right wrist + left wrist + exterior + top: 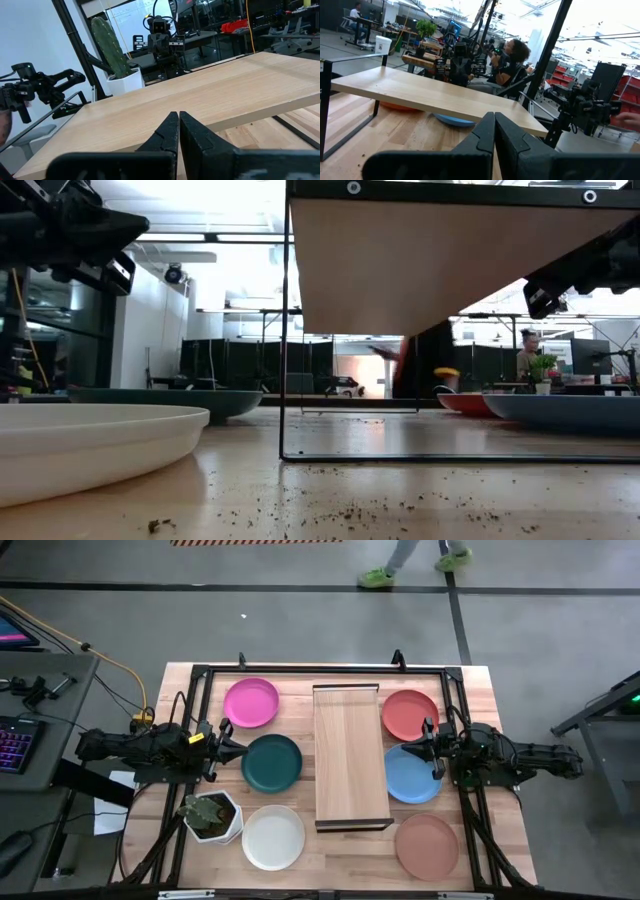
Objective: Place and stack plates onto a shelf
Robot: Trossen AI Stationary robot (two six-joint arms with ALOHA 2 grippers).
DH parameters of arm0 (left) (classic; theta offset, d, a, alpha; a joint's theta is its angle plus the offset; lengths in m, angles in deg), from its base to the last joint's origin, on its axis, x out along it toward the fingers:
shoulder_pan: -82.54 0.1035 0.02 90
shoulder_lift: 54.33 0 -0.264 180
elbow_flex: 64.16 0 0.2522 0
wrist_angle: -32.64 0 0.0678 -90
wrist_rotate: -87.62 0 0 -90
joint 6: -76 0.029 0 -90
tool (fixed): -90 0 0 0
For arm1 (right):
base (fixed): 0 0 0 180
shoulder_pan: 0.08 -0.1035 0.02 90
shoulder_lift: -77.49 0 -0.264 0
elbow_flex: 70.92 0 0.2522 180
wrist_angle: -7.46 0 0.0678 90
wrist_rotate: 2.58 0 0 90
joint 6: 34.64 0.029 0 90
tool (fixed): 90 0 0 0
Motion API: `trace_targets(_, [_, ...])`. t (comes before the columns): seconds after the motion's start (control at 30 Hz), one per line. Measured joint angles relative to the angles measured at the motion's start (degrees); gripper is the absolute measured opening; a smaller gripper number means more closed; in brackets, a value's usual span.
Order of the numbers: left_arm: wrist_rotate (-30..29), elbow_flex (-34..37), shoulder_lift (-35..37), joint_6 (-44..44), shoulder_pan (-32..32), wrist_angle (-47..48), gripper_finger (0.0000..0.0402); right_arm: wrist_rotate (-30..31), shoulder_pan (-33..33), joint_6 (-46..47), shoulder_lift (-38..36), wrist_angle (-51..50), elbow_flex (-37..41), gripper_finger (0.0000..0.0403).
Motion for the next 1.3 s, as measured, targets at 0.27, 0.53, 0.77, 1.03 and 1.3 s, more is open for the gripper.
trace_targets(0.27, [0.0, 0.0, 0.0, 0.0, 0.0, 0.0, 0.0, 0.0, 0.0, 0.0, 0.0, 0.0, 0.0, 0.0])
trace_targets(0.53, [0.0, 0.0, 0.0, 0.0, 0.0, 0.0, 0.0, 8.9, 0.0, -5.3, 0.0, 6.9, 0.0, 0.0])
trace_targets(0.77, [0.0, 0.0, 0.0, 0.0, 0.0, 0.0, 0.0, 23.2, 0.0, -0.8, 0.0, 21.2, 0.0, 0.0])
trace_targets(1.03, [0.0, 0.0, 0.0, 0.0, 0.0, -0.1, 0.0, 27.4, 0.1, -10.1, 0.0, 23.2, 0.0, 0.0])
trace_targets(1.3, [-14.2, 0.0, -0.2, 3.7, 0.0, -7.0, 0.0, 24.0, 0.1, 1.9, 0.0, 17.4, 0.0, 0.0])
